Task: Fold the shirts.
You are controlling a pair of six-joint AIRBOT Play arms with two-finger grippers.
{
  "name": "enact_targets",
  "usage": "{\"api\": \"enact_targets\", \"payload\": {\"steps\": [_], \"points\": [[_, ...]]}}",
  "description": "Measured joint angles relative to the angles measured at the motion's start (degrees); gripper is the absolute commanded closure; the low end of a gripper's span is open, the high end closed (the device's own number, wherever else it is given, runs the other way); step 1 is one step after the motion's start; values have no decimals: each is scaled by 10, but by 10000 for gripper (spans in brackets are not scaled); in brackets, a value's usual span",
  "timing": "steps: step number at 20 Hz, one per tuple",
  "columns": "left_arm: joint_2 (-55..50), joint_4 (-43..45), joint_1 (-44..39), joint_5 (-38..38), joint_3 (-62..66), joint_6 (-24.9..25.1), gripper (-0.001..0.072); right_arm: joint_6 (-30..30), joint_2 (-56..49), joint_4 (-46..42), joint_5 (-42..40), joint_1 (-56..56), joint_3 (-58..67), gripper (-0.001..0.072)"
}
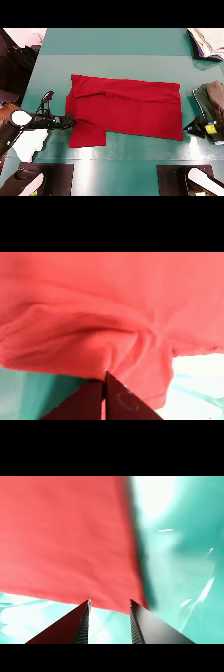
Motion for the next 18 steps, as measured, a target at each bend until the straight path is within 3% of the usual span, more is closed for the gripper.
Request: {"api": "enact_targets", "payload": {"steps": [7,8,9,10,15,18], "points": [[0,-1,0,-4,10,5,682,-6,-35,11,-22,-19,-63,428],[0,-1,0,-4,10,5,683,-6,-37,12,-24,-11,-65,486],[0,-1,0,-5,10,6,683,-7,-38,10,-28,-2,-67,647],[0,-1,0,-8,10,7,684,-7,-38,4,-35,6,-68,697],[0,11,0,-60,20,19,684,-8,22,-29,-61,25,-55,698],[0,18,-3,-109,30,22,685,1,77,-63,-12,28,-14,699]]}}
